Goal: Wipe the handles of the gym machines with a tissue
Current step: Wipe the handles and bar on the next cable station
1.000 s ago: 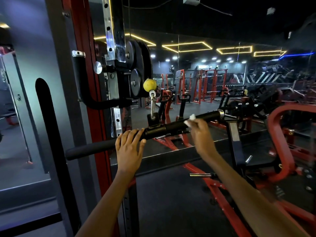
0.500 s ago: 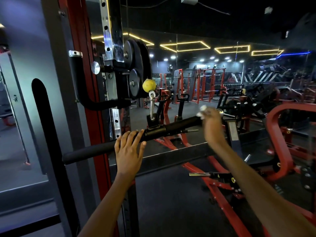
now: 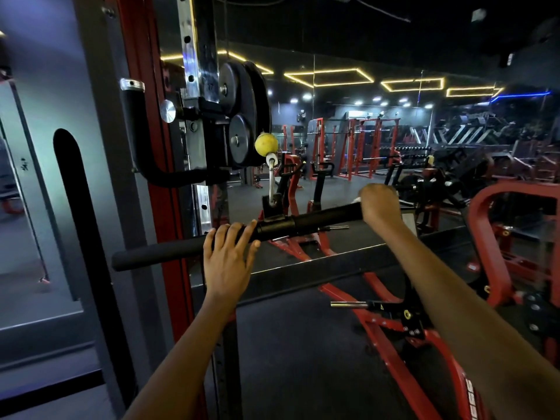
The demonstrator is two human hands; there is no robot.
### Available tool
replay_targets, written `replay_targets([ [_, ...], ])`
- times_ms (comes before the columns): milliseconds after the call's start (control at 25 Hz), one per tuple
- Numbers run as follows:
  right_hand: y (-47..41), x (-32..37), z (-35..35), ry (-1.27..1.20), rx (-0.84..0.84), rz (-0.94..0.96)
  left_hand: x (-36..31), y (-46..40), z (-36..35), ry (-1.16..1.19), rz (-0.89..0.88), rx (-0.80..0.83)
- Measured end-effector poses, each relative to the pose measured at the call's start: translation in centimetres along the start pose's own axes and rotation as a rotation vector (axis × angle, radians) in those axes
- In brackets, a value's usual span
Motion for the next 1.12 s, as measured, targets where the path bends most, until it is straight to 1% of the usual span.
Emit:
replay_targets([
  [40,0.2,-0.7,0.0,0.004,-0.03,-0.079,-0.3,-0.1,-0.1,0.001,-0.002,0.001],
  [80,0.8,0.4,-0.3,-0.07,-0.044,-0.094,-0.7,-0.1,-0.2,0.006,-0.002,0.001],
  [120,1.8,2.8,-0.5,-0.19,-0.017,-0.037,-1.0,-0.1,-0.3,0.011,0.0,-0.004],
  [200,5.0,8.6,-1.3,-0.343,0.046,0.236,-1.4,-0.3,-0.4,0.019,0.008,-0.014],
  [240,7.2,10.7,-1.2,-0.386,-0.007,0.387,-1.3,-0.3,-0.5,0.021,0.011,-0.015],
  [280,8.4,11.1,-1.1,-0.42,-0.083,0.483,-1.2,-0.2,-0.4,0.024,0.01,-0.014],
  [320,8.2,9.8,-1.0,-0.439,-0.118,0.497,-1.1,-0.2,-0.4,0.033,0.005,-0.009],
  [360,7.1,7.3,-1.5,-0.413,-0.139,0.45,-1.0,-0.1,-0.4,0.045,-0.003,-0.004],
  [400,5.7,4.1,-1.9,-0.38,-0.155,0.322,-0.8,0.0,-0.4,0.056,-0.01,0.003],
  [480,2.9,-2.8,-2.6,-0.425,-0.148,-0.002,-0.7,0.1,-0.4,0.068,-0.006,0.015],
  [520,2.2,-5.0,-3.1,-0.48,-0.17,-0.159,-0.7,0.1,-0.4,0.073,0.0,0.024],
  [560,2.0,-5.2,-3.5,-0.455,-0.183,-0.244,-0.8,0.1,-0.4,0.077,0.005,0.032],
  [600,2.5,-3.3,-3.4,-0.45,-0.196,-0.253,-1.0,0.0,-0.5,0.081,0.006,0.038],
  [640,3.4,-0.4,-3.3,-0.548,-0.191,-0.176,-1.1,0.0,-0.5,0.086,0.007,0.041],
  [680,4.6,3.3,-3.4,-0.608,-0.177,-0.013,-1.2,0.0,-0.6,0.093,0.01,0.043],
  [720,6.6,6.9,-3.3,-0.574,-0.154,0.194,-1.2,-0.1,-0.6,0.102,0.013,0.044],
  [760,7.7,8.7,-3.6,-0.514,-0.193,0.373,-1.2,-0.1,-0.7,0.111,0.013,0.041],
  [800,7.6,8.7,-4.0,-0.451,-0.212,0.476,-1.1,0.0,-0.7,0.121,0.01,0.037],
  [840,6.2,6.8,-4.0,-0.432,-0.17,0.465,-1.0,0.0,-0.6,0.13,0.004,0.031],
  [880,4.7,4.5,-3.5,-0.374,-0.163,0.375,-0.8,0.0,-0.6,0.136,-0.002,0.028],
  [1000,0.6,-3.1,-2.9,-0.17,-0.086,0.022,-0.5,0.0,-0.4,0.129,-0.017,0.015],
  [1040,0.0,-3.8,-2.7,-0.197,-0.085,-0.076,-0.6,0.0,-0.3,0.126,-0.016,0.007],
  [1080,0.1,-2.9,-2.3,-0.276,-0.109,-0.14,-0.7,0.0,-0.3,0.123,-0.015,0.001],
  [1120,0.7,-0.6,-2.1,-0.343,-0.088,-0.112,-0.7,0.0,-0.4,0.118,-0.013,-0.002],
])
Point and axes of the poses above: each hand's wrist, its own y-axis away from the middle knuckle, its own z-axis out of the back of the hand, x = y × z, the point moved 4 cm from there along -y, towards the middle knuckle, and after that the axes turned 4 degrees about -y, right-handed, at the moved point
